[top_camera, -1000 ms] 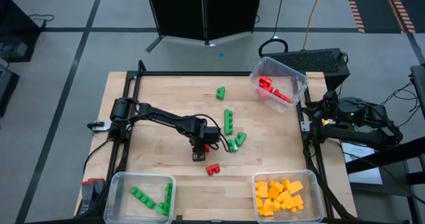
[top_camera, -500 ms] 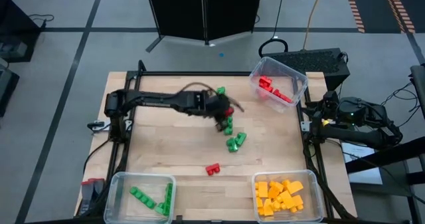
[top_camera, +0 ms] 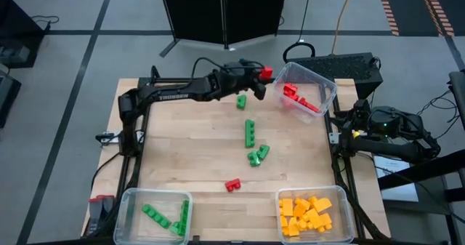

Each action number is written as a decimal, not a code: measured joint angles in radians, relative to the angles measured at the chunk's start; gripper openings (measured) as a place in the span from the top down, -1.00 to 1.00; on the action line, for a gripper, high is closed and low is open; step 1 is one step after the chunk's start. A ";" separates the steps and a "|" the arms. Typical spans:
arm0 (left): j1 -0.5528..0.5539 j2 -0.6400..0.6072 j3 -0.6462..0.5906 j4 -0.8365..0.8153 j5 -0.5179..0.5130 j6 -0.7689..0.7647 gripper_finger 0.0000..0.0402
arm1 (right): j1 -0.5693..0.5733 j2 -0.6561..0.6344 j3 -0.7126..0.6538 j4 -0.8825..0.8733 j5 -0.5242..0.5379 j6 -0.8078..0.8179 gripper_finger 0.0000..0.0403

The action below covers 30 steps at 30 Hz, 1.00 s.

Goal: Sort blocks
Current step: Put the red game piece into the top transparent bin

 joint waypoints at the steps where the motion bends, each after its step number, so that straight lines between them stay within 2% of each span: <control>1: 0.005 0.006 0.000 0.025 0.014 -0.004 0.53 | 0.000 0.000 0.000 0.000 0.001 -0.003 -0.03; 6: -0.006 0.083 0.099 0.056 0.033 -0.019 0.53 | 0.000 0.000 0.000 0.000 0.009 -0.014 -0.03; 17: -0.038 0.350 0.513 -0.024 0.050 0.005 0.53 | 0.000 0.000 0.000 0.000 0.028 -0.011 -0.03; 20: -0.038 0.398 0.590 -0.057 0.011 0.006 0.53 | 0.000 0.000 0.000 0.001 0.028 -0.011 -0.03; 26: -0.024 0.423 0.617 -0.161 -0.058 0.005 0.53 | 0.000 0.000 0.000 0.001 0.028 -0.010 -0.03; 30: 0.006 0.422 0.619 -0.182 -0.065 0.004 0.53 | 0.000 0.000 0.000 0.001 0.029 -0.016 -0.03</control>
